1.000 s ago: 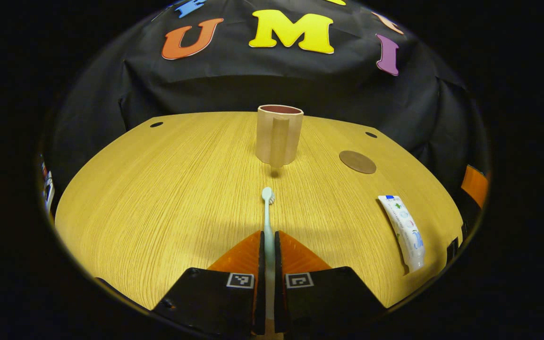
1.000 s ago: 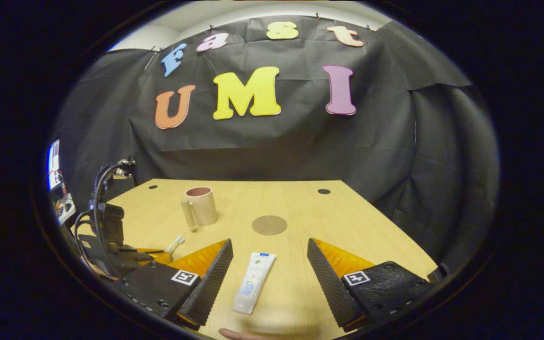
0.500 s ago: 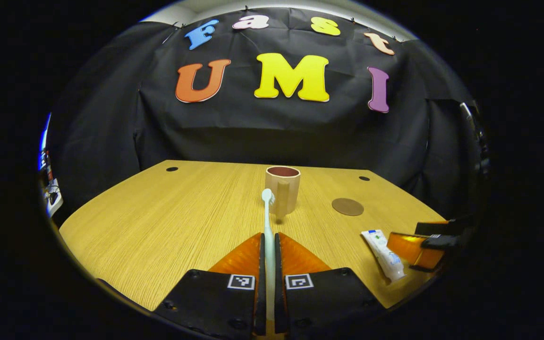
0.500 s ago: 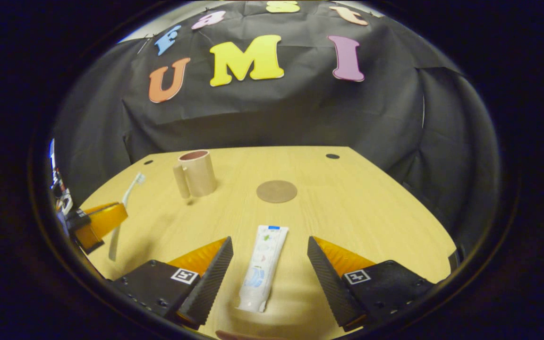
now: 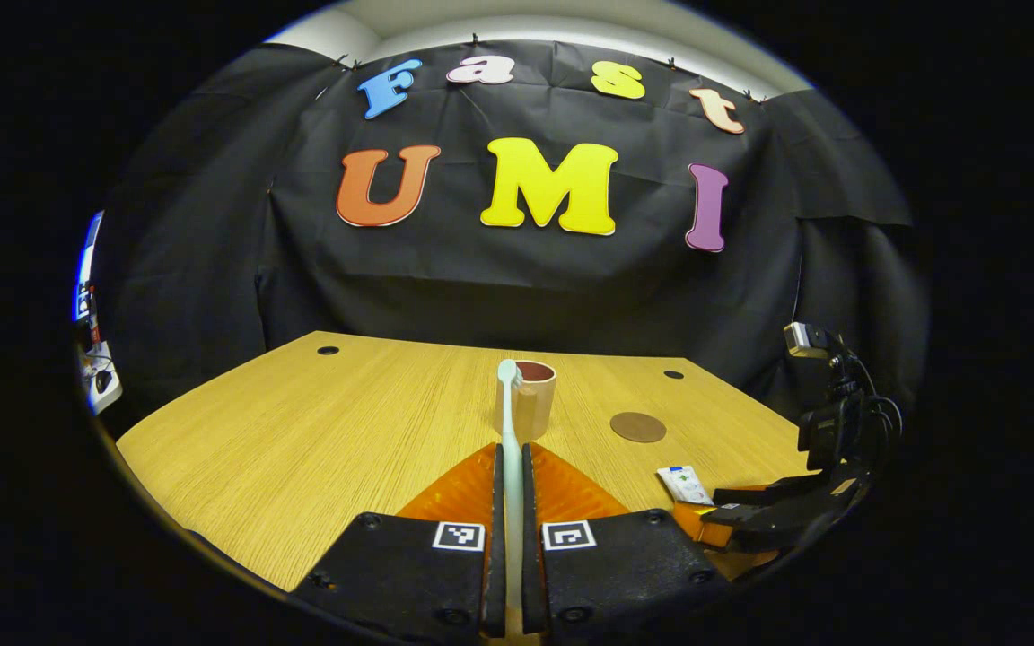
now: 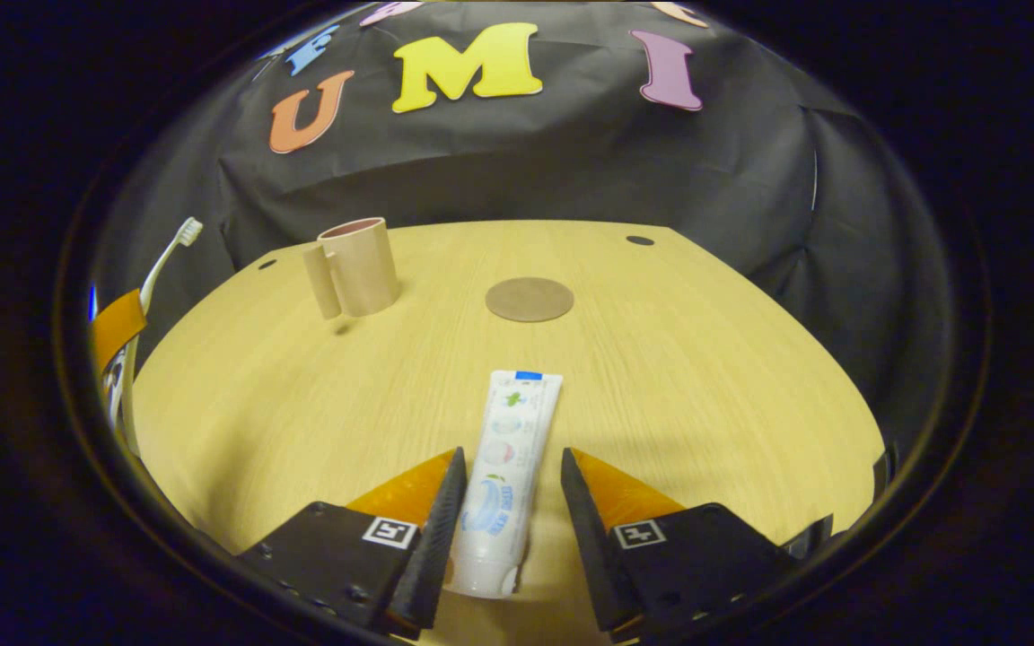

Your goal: Put the toothbrush and toothpaste on the desktop into the cup, then pick up the cup and place it on the coaster on the desktop.

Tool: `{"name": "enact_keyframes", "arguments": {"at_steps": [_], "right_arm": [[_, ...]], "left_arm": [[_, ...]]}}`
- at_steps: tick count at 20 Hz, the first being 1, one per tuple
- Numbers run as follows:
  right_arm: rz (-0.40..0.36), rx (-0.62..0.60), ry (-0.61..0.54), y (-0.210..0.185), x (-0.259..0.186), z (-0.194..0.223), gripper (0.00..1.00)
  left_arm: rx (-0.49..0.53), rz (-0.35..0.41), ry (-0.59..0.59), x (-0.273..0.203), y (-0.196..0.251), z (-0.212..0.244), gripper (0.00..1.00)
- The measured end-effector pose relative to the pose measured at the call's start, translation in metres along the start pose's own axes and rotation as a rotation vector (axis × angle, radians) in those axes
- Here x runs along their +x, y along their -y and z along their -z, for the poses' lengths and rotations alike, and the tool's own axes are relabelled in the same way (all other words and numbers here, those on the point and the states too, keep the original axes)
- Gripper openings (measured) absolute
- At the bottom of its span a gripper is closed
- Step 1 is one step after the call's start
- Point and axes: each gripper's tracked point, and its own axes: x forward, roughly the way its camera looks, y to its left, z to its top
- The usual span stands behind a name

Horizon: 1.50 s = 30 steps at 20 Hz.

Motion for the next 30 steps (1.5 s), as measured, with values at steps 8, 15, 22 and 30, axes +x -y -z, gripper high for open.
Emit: {"name": "enact_keyframes", "arguments": {"at_steps": [8,15,22,30], "right_arm": [[-0.127,0.018,0.064,-0.006,-0.01,-0.006,0.27],[-0.175,0.037,0.309,0.004,-0.068,-0.057,0.29],[-0.217,0.047,0.403,0.022,-0.103,-0.065,0.27],[-0.221,0.059,0.394,0.046,-0.095,-0.058,0.27]], "left_arm": [[-0.043,0.028,0.009,0.009,0.0,-0.013,0.1],[-0.037,0.044,0.074,0.063,-0.005,-0.064,0.09],[0.004,0.094,0.179,0.168,0.014,-0.114,0.09],[0.101,0.142,0.261,0.229,0.04,-0.125,0.09]]}}
